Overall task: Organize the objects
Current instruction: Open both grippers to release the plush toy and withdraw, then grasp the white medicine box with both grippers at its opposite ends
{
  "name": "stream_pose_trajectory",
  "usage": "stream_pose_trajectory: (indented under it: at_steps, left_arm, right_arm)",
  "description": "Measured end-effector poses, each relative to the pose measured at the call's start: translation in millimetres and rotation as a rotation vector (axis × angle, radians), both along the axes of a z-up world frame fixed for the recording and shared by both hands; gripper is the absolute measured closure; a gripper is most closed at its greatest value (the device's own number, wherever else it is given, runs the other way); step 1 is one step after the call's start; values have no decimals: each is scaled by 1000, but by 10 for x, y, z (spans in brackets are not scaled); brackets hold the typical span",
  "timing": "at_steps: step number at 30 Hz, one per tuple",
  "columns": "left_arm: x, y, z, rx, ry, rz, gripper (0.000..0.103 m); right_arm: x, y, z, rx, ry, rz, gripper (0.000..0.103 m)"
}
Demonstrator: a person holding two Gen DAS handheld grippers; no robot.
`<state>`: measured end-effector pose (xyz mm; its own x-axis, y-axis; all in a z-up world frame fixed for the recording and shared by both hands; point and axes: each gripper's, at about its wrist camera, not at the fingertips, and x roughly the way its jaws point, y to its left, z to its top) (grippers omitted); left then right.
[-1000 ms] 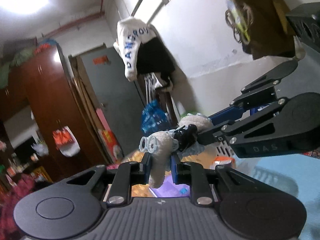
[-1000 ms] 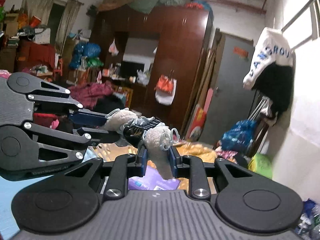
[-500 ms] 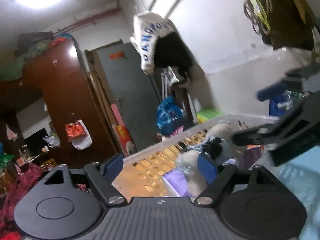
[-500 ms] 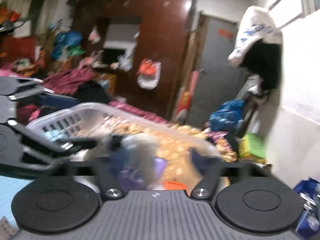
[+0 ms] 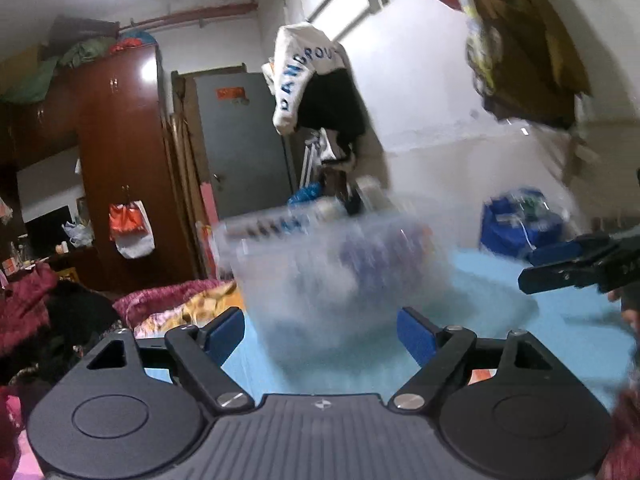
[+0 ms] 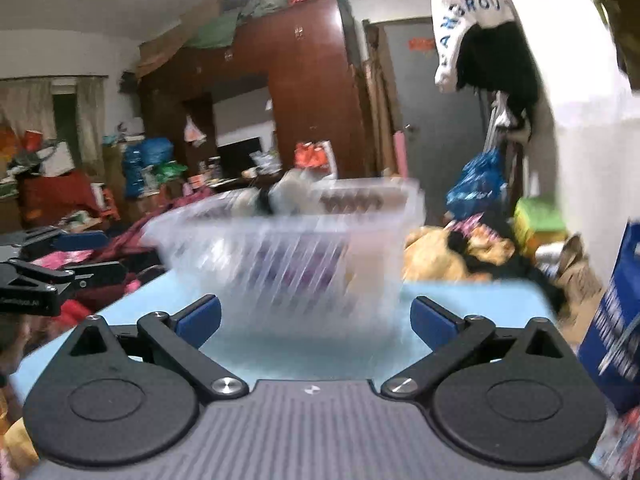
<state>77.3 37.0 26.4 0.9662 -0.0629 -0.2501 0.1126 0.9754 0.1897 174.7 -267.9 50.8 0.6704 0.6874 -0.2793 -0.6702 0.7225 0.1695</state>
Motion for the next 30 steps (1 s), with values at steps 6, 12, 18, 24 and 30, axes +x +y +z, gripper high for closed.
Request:
stream_pose_trajectory:
  at_steps: [6, 12, 18, 24, 30]
  left_arm:
    - [-404, 60, -408, -27, 1, 0, 17]
    - [-433, 135, -541, -111, 8, -50, 17]
    - [-405, -2, -653, -87, 33, -108, 27]
    - [-392, -38, -717, -112, 55, -148, 44]
    - [-415, -114, -735, -72, 30, -134, 46]
  right_arm:
    - [-323, 49, -325, 0, 5, 168, 0]
    - [-408, 363, -369, -77, -81, 219, 11]
    - [-445, 484, -473, -109, -63, 263, 28]
    - [-585, 484, -545, -118, -90, 271, 45]
    - [-594, 473, -589, -113, -94, 266, 51]
